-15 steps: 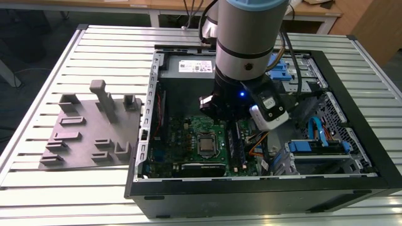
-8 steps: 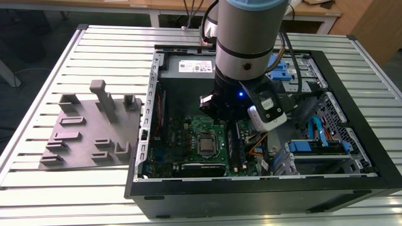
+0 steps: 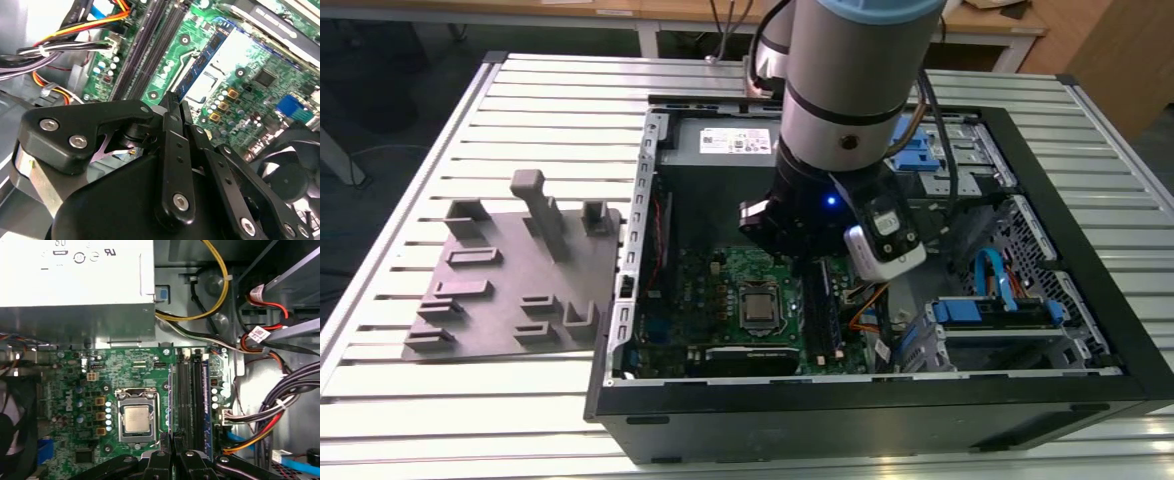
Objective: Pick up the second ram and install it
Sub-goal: 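Insert the second ram into the second slot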
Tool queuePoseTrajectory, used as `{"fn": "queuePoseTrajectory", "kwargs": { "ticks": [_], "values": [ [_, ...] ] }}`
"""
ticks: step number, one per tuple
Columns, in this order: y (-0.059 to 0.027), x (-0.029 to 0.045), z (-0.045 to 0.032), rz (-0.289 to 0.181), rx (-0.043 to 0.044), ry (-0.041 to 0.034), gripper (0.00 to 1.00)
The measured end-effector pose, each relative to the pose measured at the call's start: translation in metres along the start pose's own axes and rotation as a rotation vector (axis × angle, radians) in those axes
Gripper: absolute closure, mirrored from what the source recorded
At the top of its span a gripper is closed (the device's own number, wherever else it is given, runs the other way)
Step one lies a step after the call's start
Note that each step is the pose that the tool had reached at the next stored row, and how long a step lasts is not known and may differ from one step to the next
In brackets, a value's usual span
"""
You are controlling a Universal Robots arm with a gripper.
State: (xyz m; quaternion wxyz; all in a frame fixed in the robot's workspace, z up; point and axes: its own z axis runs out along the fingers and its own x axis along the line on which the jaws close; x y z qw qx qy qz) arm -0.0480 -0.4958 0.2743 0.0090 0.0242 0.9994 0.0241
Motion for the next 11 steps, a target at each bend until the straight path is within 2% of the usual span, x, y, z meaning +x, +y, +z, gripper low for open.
{"fn": "queuePoseTrajectory", "kwargs": {
  "ticks": [7, 11],
  "values": [
    [0.0006, -0.0061, 0.0037, 0.000, -0.0001, 0.0035, 0.86],
    [0.0005, -0.0061, 0.0037, 0.000, -0.0002, 0.0035, 0.86]
  ]
}}
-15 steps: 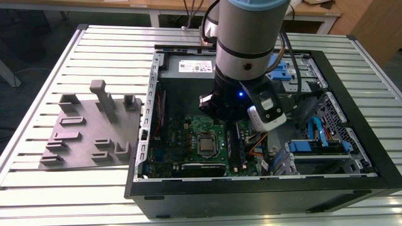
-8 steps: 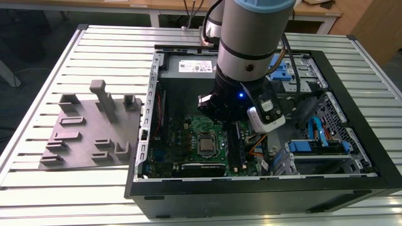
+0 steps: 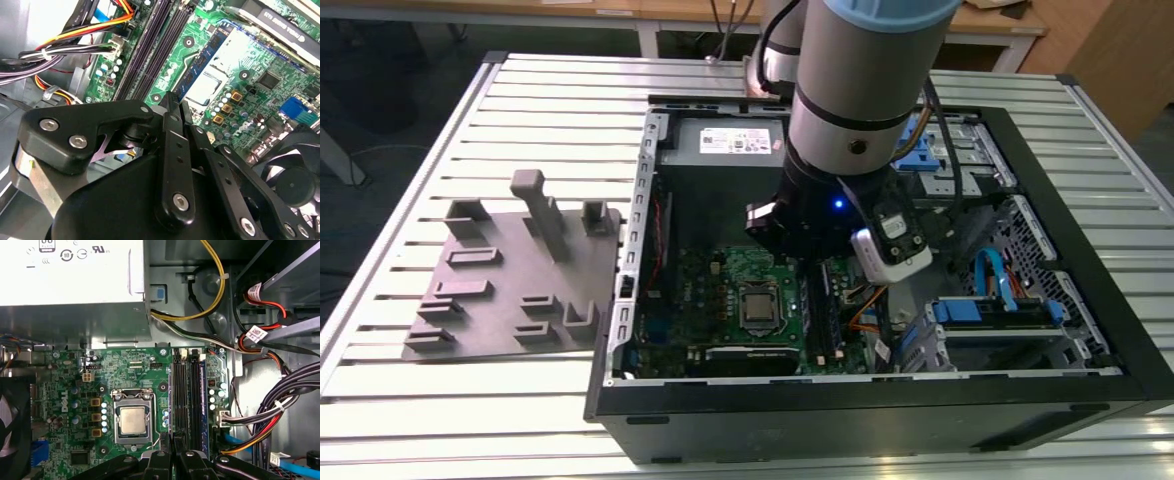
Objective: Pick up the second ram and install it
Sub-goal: 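Insert the second ram into the second slot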
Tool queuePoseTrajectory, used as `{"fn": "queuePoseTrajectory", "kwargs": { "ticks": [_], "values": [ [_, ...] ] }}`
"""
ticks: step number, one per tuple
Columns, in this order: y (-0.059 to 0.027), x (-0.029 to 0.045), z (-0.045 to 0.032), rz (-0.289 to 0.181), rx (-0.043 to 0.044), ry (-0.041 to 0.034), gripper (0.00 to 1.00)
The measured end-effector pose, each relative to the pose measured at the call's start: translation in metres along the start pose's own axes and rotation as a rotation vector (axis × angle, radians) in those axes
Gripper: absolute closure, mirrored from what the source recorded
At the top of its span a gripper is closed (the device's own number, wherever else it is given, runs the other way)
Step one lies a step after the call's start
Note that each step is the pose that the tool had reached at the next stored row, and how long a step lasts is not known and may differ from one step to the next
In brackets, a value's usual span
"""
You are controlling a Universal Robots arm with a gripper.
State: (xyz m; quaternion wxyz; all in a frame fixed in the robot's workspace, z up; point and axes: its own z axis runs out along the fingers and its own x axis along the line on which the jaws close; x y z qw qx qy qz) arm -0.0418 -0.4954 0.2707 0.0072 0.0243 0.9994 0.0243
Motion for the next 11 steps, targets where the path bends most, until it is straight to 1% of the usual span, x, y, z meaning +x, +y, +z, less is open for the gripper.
{"fn": "queuePoseTrajectory", "kwargs": {
  "ticks": [6, 8, 11],
  "values": [
    [0.0000, -0.0001, 0.0006, 0.000, 0.0002, -0.0002, 0.86],
    [-0.0001, -0.0001, 0.0020, 0.000, 0.0006, 0.0001, 0.86],
    [-0.0003, -0.0005, 0.0070, 0.000, 0.0005, 0.0006, 0.86]
  ]
}}
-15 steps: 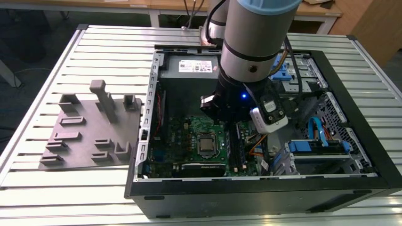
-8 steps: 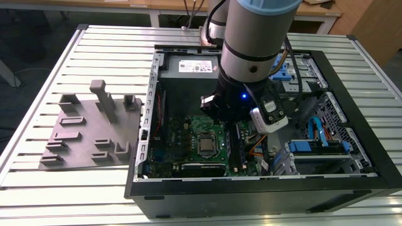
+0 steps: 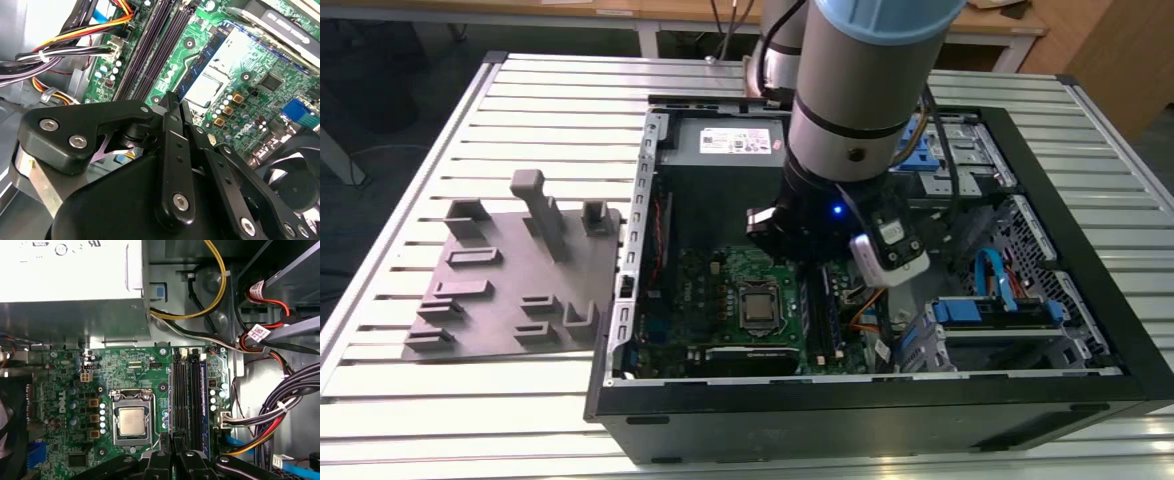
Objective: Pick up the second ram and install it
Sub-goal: 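Insert the second ram into the second slot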
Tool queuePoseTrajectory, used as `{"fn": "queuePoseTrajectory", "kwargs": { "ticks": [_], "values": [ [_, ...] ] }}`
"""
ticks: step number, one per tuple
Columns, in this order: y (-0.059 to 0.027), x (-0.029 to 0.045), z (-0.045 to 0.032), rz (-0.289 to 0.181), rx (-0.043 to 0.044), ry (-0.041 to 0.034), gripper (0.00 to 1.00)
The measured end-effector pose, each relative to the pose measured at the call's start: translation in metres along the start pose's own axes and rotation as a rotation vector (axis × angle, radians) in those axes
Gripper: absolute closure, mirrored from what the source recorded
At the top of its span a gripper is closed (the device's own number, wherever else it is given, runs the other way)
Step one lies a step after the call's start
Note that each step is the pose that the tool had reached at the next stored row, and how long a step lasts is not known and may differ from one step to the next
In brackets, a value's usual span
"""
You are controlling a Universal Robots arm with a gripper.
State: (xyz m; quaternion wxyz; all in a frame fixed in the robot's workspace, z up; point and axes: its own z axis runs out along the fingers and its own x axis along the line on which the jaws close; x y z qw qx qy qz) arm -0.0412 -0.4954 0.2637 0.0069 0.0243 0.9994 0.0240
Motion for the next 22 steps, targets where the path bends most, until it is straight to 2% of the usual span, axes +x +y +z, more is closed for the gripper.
{"fn": "queuePoseTrajectory", "kwargs": {
  "ticks": [11, 22],
  "values": [
    [0.0019, -0.0028, 0.0141, 0.000, 0.0003, 0.0001, 0.86],
    [0.0072, -0.0106, 0.0294, 0.000, 0.0002, 0.0010, 0.86]
  ]
}}
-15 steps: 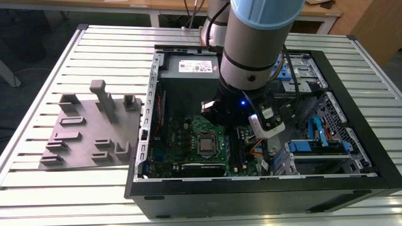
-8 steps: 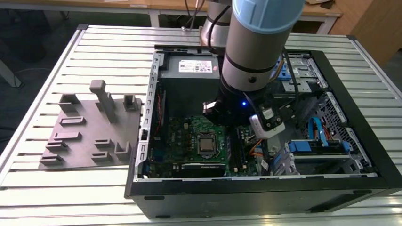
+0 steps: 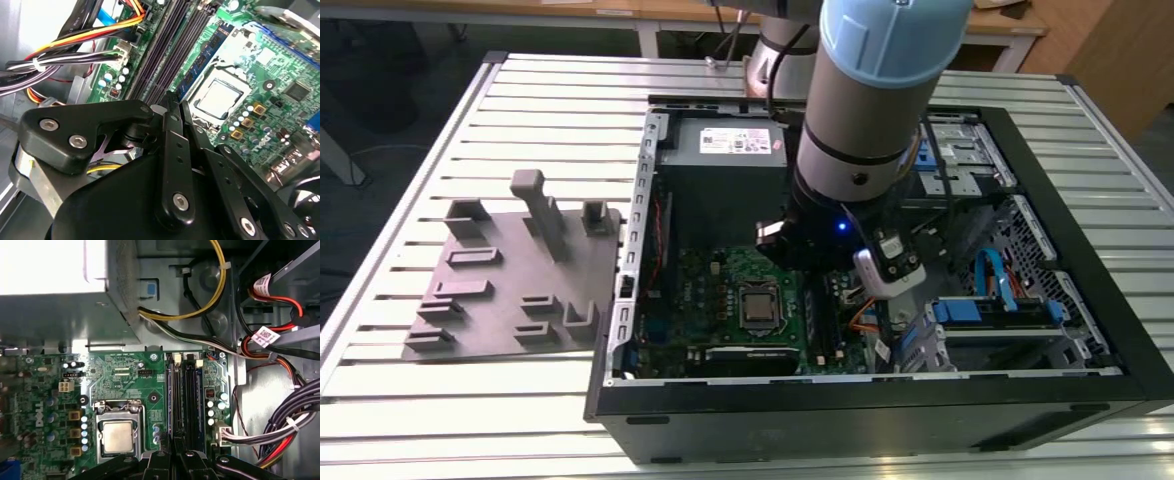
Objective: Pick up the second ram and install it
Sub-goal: 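Insert the second ram into the second slot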
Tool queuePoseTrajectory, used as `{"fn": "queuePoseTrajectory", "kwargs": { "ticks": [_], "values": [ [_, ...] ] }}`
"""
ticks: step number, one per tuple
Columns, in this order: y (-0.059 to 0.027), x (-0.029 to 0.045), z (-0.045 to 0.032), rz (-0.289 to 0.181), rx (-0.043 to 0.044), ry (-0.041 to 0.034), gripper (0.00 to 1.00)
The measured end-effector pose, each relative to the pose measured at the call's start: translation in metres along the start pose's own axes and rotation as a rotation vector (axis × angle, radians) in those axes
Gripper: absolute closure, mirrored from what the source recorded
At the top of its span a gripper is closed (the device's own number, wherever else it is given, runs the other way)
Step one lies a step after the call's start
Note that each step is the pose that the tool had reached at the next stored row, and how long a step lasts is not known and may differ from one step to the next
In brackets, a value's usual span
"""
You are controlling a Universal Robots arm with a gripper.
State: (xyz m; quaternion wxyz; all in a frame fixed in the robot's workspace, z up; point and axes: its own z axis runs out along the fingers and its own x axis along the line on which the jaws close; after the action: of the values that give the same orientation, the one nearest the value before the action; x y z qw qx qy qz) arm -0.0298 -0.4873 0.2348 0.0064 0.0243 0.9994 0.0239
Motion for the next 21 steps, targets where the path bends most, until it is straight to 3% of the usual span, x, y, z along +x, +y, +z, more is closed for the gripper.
{"fn": "queuePoseTrajectory", "kwargs": {
  "ticks": [14, 21],
  "values": [
    [0.0019, -0.0044, 0.0136, 0.000, 0.0050, 0.0000, 0.86],
    [0.0018, -0.0043, 0.0150, 0.000, 0.0062, -0.0001, 0.86]
  ]
}}
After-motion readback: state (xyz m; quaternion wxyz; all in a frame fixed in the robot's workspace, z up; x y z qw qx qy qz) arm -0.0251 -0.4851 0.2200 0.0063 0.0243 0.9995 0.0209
